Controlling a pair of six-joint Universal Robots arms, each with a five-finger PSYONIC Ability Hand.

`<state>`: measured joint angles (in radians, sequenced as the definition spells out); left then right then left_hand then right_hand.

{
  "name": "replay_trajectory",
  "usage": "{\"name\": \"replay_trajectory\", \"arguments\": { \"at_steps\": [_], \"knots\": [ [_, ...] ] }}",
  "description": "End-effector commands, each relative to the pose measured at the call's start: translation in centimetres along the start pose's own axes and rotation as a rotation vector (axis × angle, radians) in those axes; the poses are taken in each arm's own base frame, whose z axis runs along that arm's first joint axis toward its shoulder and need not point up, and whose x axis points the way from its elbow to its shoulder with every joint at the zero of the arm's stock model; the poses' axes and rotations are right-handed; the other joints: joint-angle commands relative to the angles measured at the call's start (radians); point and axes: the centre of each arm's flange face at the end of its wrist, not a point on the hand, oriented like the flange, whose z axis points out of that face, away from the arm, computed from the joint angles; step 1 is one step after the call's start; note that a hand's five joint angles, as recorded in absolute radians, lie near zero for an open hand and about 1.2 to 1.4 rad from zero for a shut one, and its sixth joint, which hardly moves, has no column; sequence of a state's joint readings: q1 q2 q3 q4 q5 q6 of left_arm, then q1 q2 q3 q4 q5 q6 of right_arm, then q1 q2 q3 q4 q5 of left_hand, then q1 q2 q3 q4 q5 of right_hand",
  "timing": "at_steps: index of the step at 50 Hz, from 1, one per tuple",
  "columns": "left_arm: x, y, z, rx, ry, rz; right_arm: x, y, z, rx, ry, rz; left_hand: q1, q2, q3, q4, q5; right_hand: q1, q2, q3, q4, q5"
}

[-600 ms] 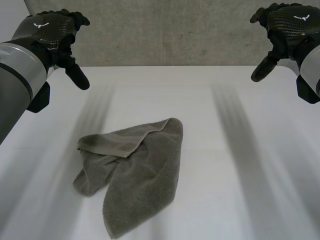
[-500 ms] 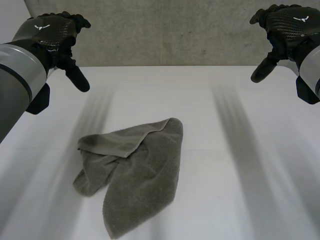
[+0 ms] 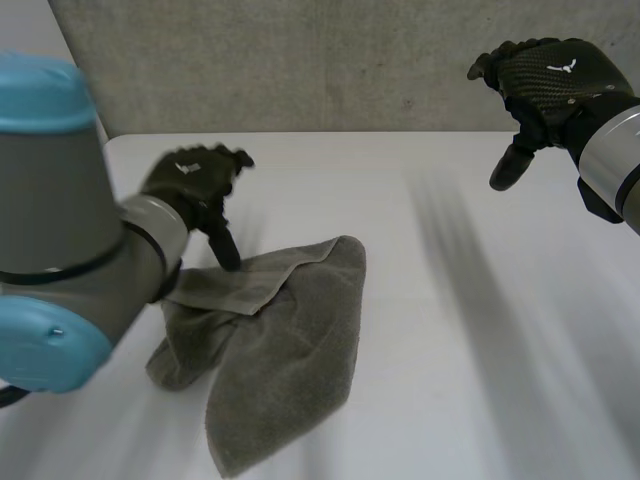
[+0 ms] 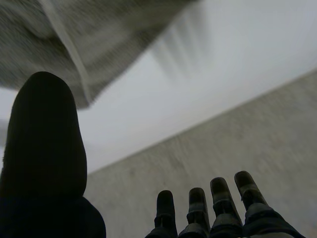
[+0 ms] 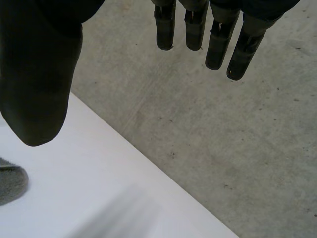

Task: Fold the laundry

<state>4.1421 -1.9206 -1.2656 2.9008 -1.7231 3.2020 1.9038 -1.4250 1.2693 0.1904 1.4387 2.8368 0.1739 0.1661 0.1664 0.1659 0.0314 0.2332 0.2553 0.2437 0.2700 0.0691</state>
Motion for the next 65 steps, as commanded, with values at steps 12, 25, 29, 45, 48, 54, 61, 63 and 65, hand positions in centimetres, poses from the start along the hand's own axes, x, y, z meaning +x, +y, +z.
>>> {"name": "replay_trajectory", "arguments": {
  "at_steps": [12, 25, 29, 45, 48, 54, 61, 63, 65],
  "knots": [
    [2.5, 7.4, 4.1, -0.070, 0.028, -0.108, -1.1, 0.9, -0.3, -0.025, -0.035, -0.003, 0.040, 0.047, 0.047, 0.047, 0.007, -0.059, -0.081, -0.069, -0.095, -0.069],
    [2.8, 9.4, 5.3, -0.084, 0.029, -0.098, -1.6, 1.4, -0.2, -0.039, -0.051, -0.003, 0.107, 0.115, 0.115, 0.115, 0.075, -0.059, -0.081, -0.069, -0.095, -0.069],
    [2.9, 9.7, 5.5, -0.090, 0.029, -0.075, -1.7, 1.4, -0.2, -0.041, -0.053, -0.003, 0.195, 0.203, 0.202, 0.203, 0.163, -0.059, -0.081, -0.069, -0.095, -0.069],
    [1.5, 9.6, 6.9, -0.043, -0.090, 0.011, -1.9, 1.9, -0.3, -0.057, -0.062, -0.028, 0.815, 0.822, 0.822, 0.823, 0.783, -0.059, -0.081, -0.069, -0.095, -0.069],
    [0.9, 9.0, 7.1, -0.012, -0.123, 0.032, -2.0, 2.0, -0.3, -0.059, -0.063, -0.028, 1.010, 1.018, 1.018, 1.018, 0.978, -0.059, -0.081, -0.069, -0.095, -0.069],
    [0.1, 7.3, 6.7, 0.029, -0.140, 0.039, -2.1, 2.7, 0.2, -0.077, -0.069, -0.027, 1.222, 1.230, 1.230, 1.230, 1.190, -0.059, -0.081, -0.069, -0.095, -0.069],
    [-0.8, 2.0, 4.3, 0.164, -0.154, 0.007, -2.2, 4.2, 1.4, -0.119, -0.073, -0.016, 1.222, 1.230, 1.230, 1.230, 1.190, -0.059, -0.081, -0.069, -0.095, -0.069],
    [-1.7, -1.8, 1.8, 0.272, -0.166, -0.014, -2.1, 4.8, 1.9, -0.134, -0.073, -0.009, 1.222, 1.230, 1.230, 1.230, 1.190, -0.059, -0.081, -0.069, -0.095, -0.069],
    [-2.3, -3.7, 0.4, 0.331, -0.175, -0.022, -2.1, 4.9, 2.3, -0.134, -0.072, -0.001, 1.222, 1.230, 1.230, 1.230, 1.190, -0.059, -0.081, -0.069, -0.095, -0.069]
  ]
}}
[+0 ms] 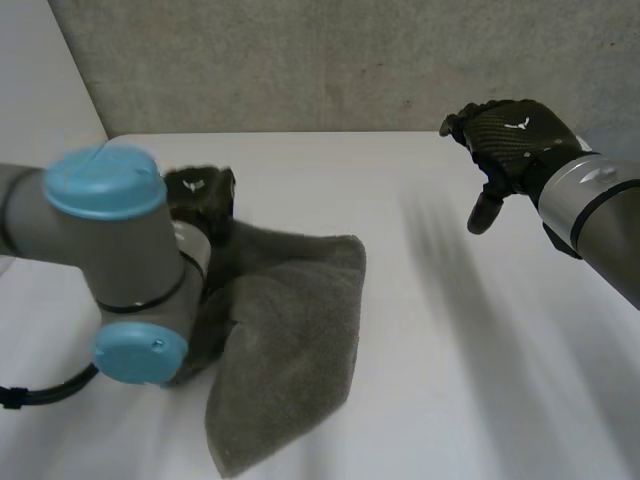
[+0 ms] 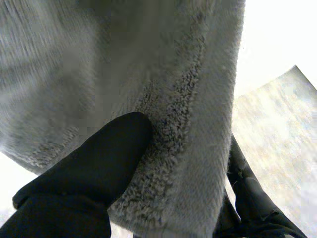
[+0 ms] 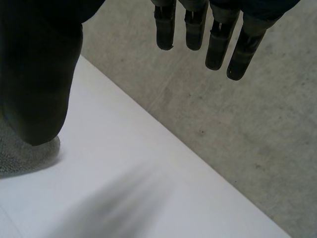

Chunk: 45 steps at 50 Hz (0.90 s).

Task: Fold the laundry

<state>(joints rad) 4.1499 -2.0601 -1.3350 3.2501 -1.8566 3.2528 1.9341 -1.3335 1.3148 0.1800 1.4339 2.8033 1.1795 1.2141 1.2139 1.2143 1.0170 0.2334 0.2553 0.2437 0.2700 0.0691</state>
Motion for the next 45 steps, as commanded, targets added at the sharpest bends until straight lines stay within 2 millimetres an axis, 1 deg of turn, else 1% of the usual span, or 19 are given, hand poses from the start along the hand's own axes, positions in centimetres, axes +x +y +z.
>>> {"name": "replay_trajectory", "arguments": {
  "at_steps": [1, 3, 4, 6, 9, 14, 18, 21, 23, 29, 31, 32, 33, 34, 36, 39, 43, 44, 45],
  "knots": [
    [-2.5, -7.8, -3.4, 0.204, -0.029, -0.054, 0.4, 0.9, 1.6, -0.023, 0.003, 0.026, 0.217, 0.182, 0.182, 0.182, 0.205, -0.059, -0.081, -0.069, -0.095, -0.069],
    [-3.9, -11.2, -5.6, 0.309, -0.030, -0.059, 0.5, 1.0, 1.9, -0.024, -0.003, 0.043, 0.217, 0.182, 0.182, 0.182, 0.205, -0.059, -0.081, -0.069, -0.095, -0.069],
    [-3.9, -11.3, -5.6, 0.309, -0.030, -0.059, 0.6, 1.2, 2.2, -0.024, -0.017, 0.069, 0.217, 0.182, 0.182, 0.182, 0.205, -0.059, -0.081, -0.069, -0.095, -0.069],
    [-4.7, -13.9, -8.2, 0.406, -0.003, -0.041, 0.7, 1.2, 2.5, -0.017, -0.039, 0.110, 0.217, 0.182, 0.182, 0.182, 0.205, -0.059, -0.081, -0.069, -0.095, -0.069],
    [-5.5, -15.9, -10.3, 0.486, 0.011, -0.012, 0.8, 0.8, 2.9, 0.010, -0.110, 0.217, 0.217, 0.182, 0.182, 0.182, 0.205, -0.059, -0.081, -0.069, -0.095, -0.069],
    [-6.6, -17.2, -12.1, 0.544, -0.001, 0.020, -0.4, 1.2, 4.4, 0.015, -0.282, 0.391, 0.217, 0.182, 0.182, 0.182, 0.205, -0.059, -0.081, -0.069, -0.095, -0.069],
    [-7.1, -17.2, -12.6, 0.547, -0.014, 0.024, -2.1, 1.9, 5.4, -0.009, -0.421, 0.465, 0.217, 0.182, 0.182, 0.182, 0.205, -0.059, -0.081, -0.069, -0.095, -0.069],
    [-7.2, -16.8, -13.3, 0.545, -0.012, 0.027, -4.4, 2.8, 6.2, -0.053, -0.548, 0.505, 0.217, 0.182, 0.182, 0.182, 0.205, -0.059, -0.081, -0.069, -0.095, -0.069],
    [-7.2, -16.6, -13.5, 0.543, -0.013, 0.029, -7.3, 3.4, 6.9, -0.090, -0.646, 0.512, 0.217, 0.182, 0.182, 0.182, 0.205, -0.059, -0.081, -0.069, -0.095, -0.069],
    [-7.2, -15.8, -14.1, 0.529, -0.008, 0.032, -11.5, 5.4, 7.3, -0.194, -0.759, 0.530, 0.217, 0.182, 0.182, 0.182, 0.205, -0.059, -0.081, -0.069, -0.095, -0.069],
    [-7.2, -15.6, -14.1, 0.524, -0.007, 0.032, -14.4, 6.8, 6.9, -0.260, -0.852, 0.539, 0.217, 0.182, 0.182, 0.182, 0.205, -0.059, -0.081, -0.069, -0.095, -0.069],
    [-7.2, -15.5, -14.1, 0.521, -0.009, 0.034, -14.4, 6.8, 6.8, -0.260, -0.853, 0.539, 0.217, 0.182, 0.182, 0.182, 0.205, -0.059, -0.081, -0.069, -0.095, -0.069],
    [-7.1, -15.4, -14.1, 0.518, -0.008, 0.034, -16.0, 7.4, 6.4, -0.282, -0.909, 0.539, 0.217, 0.182, 0.182, 0.182, 0.205, -0.059, -0.081, -0.069, -0.095, -0.069],
    [-7.1, -15.4, -14.1, 0.518, -0.008, 0.034, -16.1, 7.4, 6.4, -0.283, -0.909, 0.539, 0.217, 0.182, 0.182, 0.182, 0.205, -0.059, -0.081, -0.069, -0.095, -0.069],
    [-7.1, -15.4, -14.1, 0.517, -0.006, 0.035, -18.7, 8.3, 5.5, -0.315, -0.980, 0.534, 0.217, 0.182, 0.182, 0.182, 0.205, -0.059, -0.081, -0.069, -0.095, -0.069],
    [-7.1, -15.4, -14.1, 0.517, -0.006, 0.035, -20.6, 9.1, 4.6, -0.341, -1.023, 0.522, 0.217, 0.182, 0.182, 0.182, 0.205, -0.059, -0.081, -0.069, -0.095, -0.069],
    [-7.1, -15.6, -14.1, 0.523, -0.008, 0.034, -21.8, 9.1, 3.9, -0.343, -1.050, 0.498, 0.217, 0.182, 0.182, 0.182, 0.205, -0.059, -0.081, -0.069, -0.095, -0.069],
    [-7.1, -15.6, -14.1, 0.525, -0.006, 0.034, -21.9, 8.8, 3.8, -0.327, -1.053, 0.481, 0.217, 0.182, 0.182, 0.182, 0.205, 0.180, 0.159, 0.170, 0.144, 0.170],
    [-7.1, -15.6, -14.1, 0.525, -0.006, 0.034, -21.9, 8.8, 3.8, -0.327, -1.053, 0.481, 0.217, 0.182, 0.182, 0.182, 0.205, 0.183, 0.161, 0.173, 0.147, 0.173]
  ]
}}
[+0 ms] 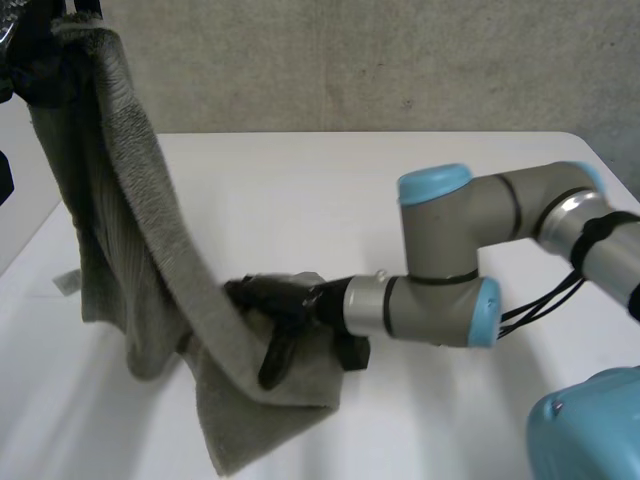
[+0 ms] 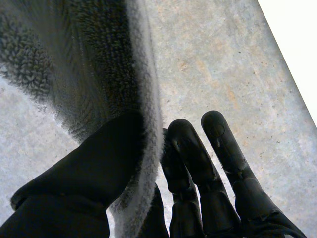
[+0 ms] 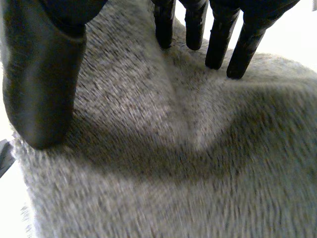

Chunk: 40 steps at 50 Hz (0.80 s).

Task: Fold the laundry

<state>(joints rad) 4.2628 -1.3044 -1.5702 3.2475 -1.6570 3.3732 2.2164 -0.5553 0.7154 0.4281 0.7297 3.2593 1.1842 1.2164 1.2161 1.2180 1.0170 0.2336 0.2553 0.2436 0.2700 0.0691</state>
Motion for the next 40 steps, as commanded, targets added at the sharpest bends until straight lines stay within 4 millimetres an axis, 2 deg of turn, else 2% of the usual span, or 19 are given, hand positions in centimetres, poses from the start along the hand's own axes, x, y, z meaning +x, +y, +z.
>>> {"name": "replay_trajectory", "arguments": {
  "at_steps": [1, 3, 5, 6, 8, 9, 12, 16, 20, 23, 25, 29, 31, 33, 34, 36, 38, 39, 40],
  "knots": [
    [0.0, -0.2, 0.1, 0.010, -0.002, -0.001, -1.7, 0.4, 0.8, -0.011, -0.022, -0.065, 0.212, 0.180, 0.180, 0.178, 0.205, 0.509, 0.487, 0.499, 0.472, 0.499],
    [-0.1, -0.3, 0.2, 0.015, -0.003, -0.001, -1.8, -0.5, 0.6, 0.013, -0.004, -0.088, 0.212, 0.180, 0.180, 0.178, 0.205, 0.800, 0.778, 0.790, 0.763, 0.790],
    [-0.1, -0.3, 0.3, 0.019, -0.006, -0.001, -1.5, -4.1, -0.9, 0.115, 0.120, -0.151, 0.212, 0.180, 0.180, 0.178, 0.205, 1.162, 1.140, 1.152, 1.126, 1.152],
    [-0.1, -0.3, 0.5, 0.019, -0.007, 0.000, -1.5, -4.2, -0.9, 0.116, 0.121, -0.151, 0.212, 0.180, 0.180, 0.178, 0.205, 1.163, 1.141, 1.153, 1.126, 1.153],
    [-0.3, -0.4, 0.8, 0.025, -0.014, 0.001, 2.2, -9.4, -5.0, 0.293, 0.404, -0.185, 0.212, 0.180, 0.180, 0.178, 0.205, 1.163, 1.141, 1.153, 1.126, 1.153],
    [-0.5, -0.6, 1.1, 0.042, -0.024, 0.001, 2.2, -9.4, -5.0, 0.294, 0.405, -0.185, 0.212, 0.180, 0.180, 0.178, 0.205, 1.163, 1.141, 1.153, 1.126, 1.153],
    [-0.9, -1.2, 2.0, 0.085, -0.047, -0.002, 3.6, -14.8, -10.6, 0.508, 0.663, -0.246, 0.212, 0.180, 0.180, 0.178, 0.205, 1.163, 1.141, 1.153, 1.126, 1.153],
    [-1.0, -1.9, 3.1, 0.153, -0.063, -0.013, 0.6, -21.0, -17.5, 0.795, 0.781, -0.385, 0.212, 0.180, 0.180, 0.178, 0.205, 1.163, 1.141, 1.153, 1.126, 1.153],
    [-0.8, -2.8, 4.8, 0.252, -0.079, -0.033, -1.8, -22.5, -20.3, 0.883, 0.789, -0.473, 0.212, 0.180, 0.180, 0.178, 0.205, 1.163, 1.141, 1.153, 1.126, 1.153],
    [-0.6, -2.4, 5.4, 0.266, -0.080, -0.041, -3.5, -21.8, -20.8, 0.844, 0.803, -0.581, 0.212, 0.180, 0.180, 0.178, 0.205, 1.163, 1.141, 1.153, 1.126, 1.153],
    [0.4, 0.2, 6.6, 0.240, -0.063, -0.061, -3.5, -20.7, -20.4, 0.775, 0.820, -0.625, 0.212, 0.180, 0.180, 0.178, 0.205, 1.163, 1.141, 1.153, 1.126, 1.153],
    [1.9, 3.3, 6.8, 0.164, -0.025, -0.087, -1.9, -15.3, -18.1, 0.503, 0.869, -0.687, 0.212, 0.180, 0.180, 0.178, 0.205, 1.163, 1.141, 1.153, 1.126, 1.153],
    [3.6, 6.9, 6.1, 0.062, 0.022, -0.105, -1.4, -13.2, -17.3, 0.404, 0.870, -0.700, 0.212, 0.180, 0.180, 0.178, 0.205, 1.163, 1.141, 1.153, 1.126, 1.153],
    [4.2, 9.1, 5.8, 0.000, 0.036, -0.108, -0.2, -8.6, -16.1, 0.220, 0.865, -0.699, 0.212, 0.180, 0.180, 0.178, 0.205, 1.163, 1.141, 1.153, 1.126, 1.153],
    [4.2, 9.2, 5.8, -0.001, 0.036, -0.108, -0.2, -8.6, -16.0, 0.219, 0.865, -0.699, 0.212, 0.180, 0.180, 0.178, 0.205, 1.163, 1.141, 1.153, 1.126, 1.153],
    [5.0, 13.7, 4.8, -0.130, 0.058, -0.103, 0.4, -6.0, -15.4, 0.135, 0.842, -0.682, 0.212, 0.180, 0.180, 0.178, 0.205, 1.163, 1.141, 1.153, 1.126, 1.153],
    [5.5, 15.7, 4.1, -0.190, 0.070, -0.098, 1.5, -0.9, -14.3, -0.012, 0.803, -0.626, 0.212, 0.180, 0.180, 0.178, 0.205, 0.621, 0.600, 0.611, 0.585, 0.611],
    [5.9, 17.6, 3.3, -0.245, 0.081, -0.091, 1.5, -0.9, -14.3, -0.013, 0.803, -0.625, 0.212, 0.180, 0.180, 0.178, 0.205, 0.618, 0.596, 0.608, 0.581, 0.608],
    [5.9, 17.6, 3.3, -0.246, 0.081, -0.091, 2.1, 1.7, -13.6, -0.088, 0.781, -0.588, 0.212, 0.180, 0.180, 0.178, 0.205, 0.150, 0.128, 0.140, 0.113, 0.140]
  ]
}}
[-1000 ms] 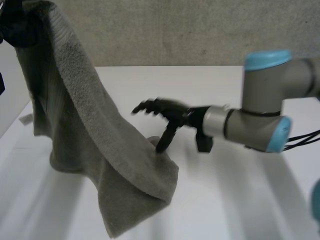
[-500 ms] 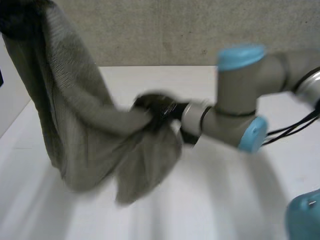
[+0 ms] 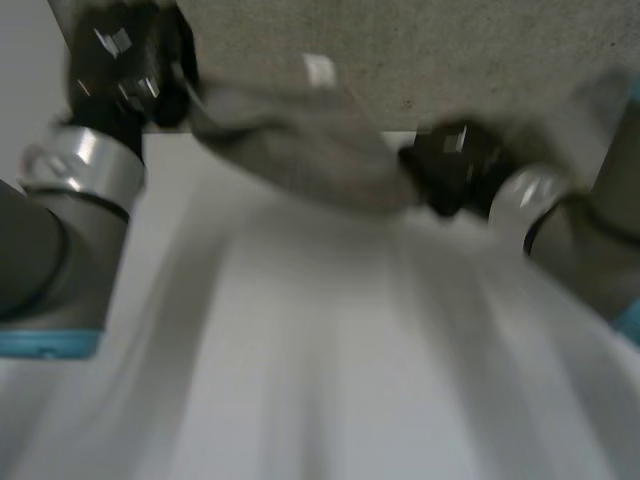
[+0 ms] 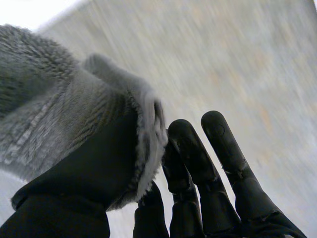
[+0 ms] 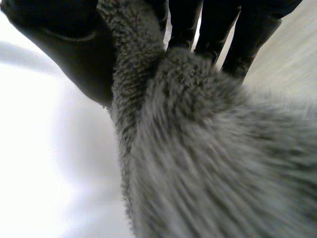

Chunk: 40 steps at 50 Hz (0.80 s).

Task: Fold the laundry

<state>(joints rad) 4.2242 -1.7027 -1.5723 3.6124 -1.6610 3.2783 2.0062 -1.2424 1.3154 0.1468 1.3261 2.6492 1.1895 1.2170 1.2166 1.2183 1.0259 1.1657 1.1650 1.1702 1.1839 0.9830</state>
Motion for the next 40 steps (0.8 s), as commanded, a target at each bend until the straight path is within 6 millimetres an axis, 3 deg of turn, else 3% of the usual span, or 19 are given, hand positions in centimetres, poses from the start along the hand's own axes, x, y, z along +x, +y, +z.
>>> {"name": "replay_trajectory", "arguments": {
  "at_steps": [1, 3, 7, 9, 10, 12, 13, 15, 18, 22, 26, 31, 35, 40],
  "knots": [
    [1.0, 8.9, -2.7, -0.257, 0.036, 0.014, -6.9, 10.3, -2.1, -0.328, -0.213, -0.010, 0.207, 0.179, 0.180, 0.178, 0.196, -0.991, -0.990, -0.996, -1.009, -0.983],
    [1.0, 10.0, -3.2, -0.286, 0.039, 0.018, -7.9, 11.1, -2.6, -0.358, -0.244, -0.022, 0.207, 0.179, 0.180, 0.178, 0.196, -0.991, -0.990, -0.996, -1.009, -0.983],
    [0.9, 11.1, -3.7, -0.306, 0.036, 0.023, -8.0, 11.1, -3.0, -0.367, -0.237, -0.022, 0.207, 0.179, 0.180, 0.178, 0.196, -0.991, -0.990, -0.996, -1.009, -0.983],
    [0.6, 11.0, -3.6, -0.303, 0.028, 0.024, -7.2, 9.2, -3.4, -0.303, -0.204, -0.026, 0.207, 0.179, 0.180, 0.178, 0.196, -0.991, -0.990, -0.996, -1.009, -0.983],
    [0.3, 10.8, -3.4, -0.296, 0.019, 0.025, -7.2, 9.2, -3.4, -0.302, -0.204, -0.026, 0.207, 0.179, 0.180, 0.178, 0.196, -0.991, -0.990, -0.996, -1.009, -0.983],
    [-0.1, 10.4, -3.2, -0.287, 0.009, 0.025, -5.9, 7.1, -3.6, -0.227, -0.149, -0.022, 0.207, 0.179, 0.180, 0.178, 0.196, -0.991, -0.990, -0.996, -1.009, -0.983],
    [-0.5, 9.8, -3.0, -0.269, -0.002, 0.026, -5.9, 7.1, -3.6, -0.227, -0.149, -0.022, 0.207, 0.179, 0.180, 0.178, 0.196, -0.991, -0.990, -0.996, -1.009, -0.983],
    [-0.7, 9.1, -2.9, -0.249, -0.010, 0.026, -3.6, 5.9, -3.4, -0.187, -0.071, 0.019, 0.207, 0.179, 0.180, 0.178, 0.196, -0.991, -0.990, -0.996, -1.009, -0.983],
    [-0.8, 7.9, -3.0, -0.221, -0.012, 0.024, -2.4, 5.6, -3.4, -0.177, -0.034, 0.051, 0.207, 0.179, 0.180, 0.178, 0.196, -0.991, -0.990, -0.996, -1.009, -0.983],
    [-0.9, 7.1, -3.2, -0.203, -0.014, 0.022, 1.2, 4.8, -3.4, -0.142, 0.076, 0.137, 0.207, 0.179, 0.180, 0.178, 0.196, -0.991, -0.990, -0.996, -1.009, -0.983],
    [-1.1, 5.4, -3.9, -0.165, -0.017, 0.020, 4.7, 5.9, -3.4, -0.170, 0.179, 0.183, 0.207, 0.179, 0.180, 0.178, 0.196, -0.991, -0.990, -0.996, -1.009, -0.983],
    [-1.3, 4.1, -4.6, -0.136, -0.020, 0.018, 6.3, 7.0, -3.8, -0.227, 0.214, 0.190, 0.207, 0.179, 0.180, 0.178, 0.196, -0.991, -0.990, -0.996, -1.009, -0.983],
    [-1.1, 3.7, -5.3, -0.126, 0.010, 0.017, 6.9, 8.0, -4.3, -0.289, 0.216, 0.181, 0.207, 0.179, 0.180, 0.178, 0.196, -0.991, -0.990, -0.996, -1.009, -0.983],
    [-0.9, 3.8, -5.8, -0.122, 0.039, 0.016, 6.0, 9.9, -4.4, -0.386, 0.149, 0.174, 0.207, 0.179, 0.180, 0.178, 0.196, -0.991, -0.990, -0.996, -1.009, -0.983]
  ]
}}
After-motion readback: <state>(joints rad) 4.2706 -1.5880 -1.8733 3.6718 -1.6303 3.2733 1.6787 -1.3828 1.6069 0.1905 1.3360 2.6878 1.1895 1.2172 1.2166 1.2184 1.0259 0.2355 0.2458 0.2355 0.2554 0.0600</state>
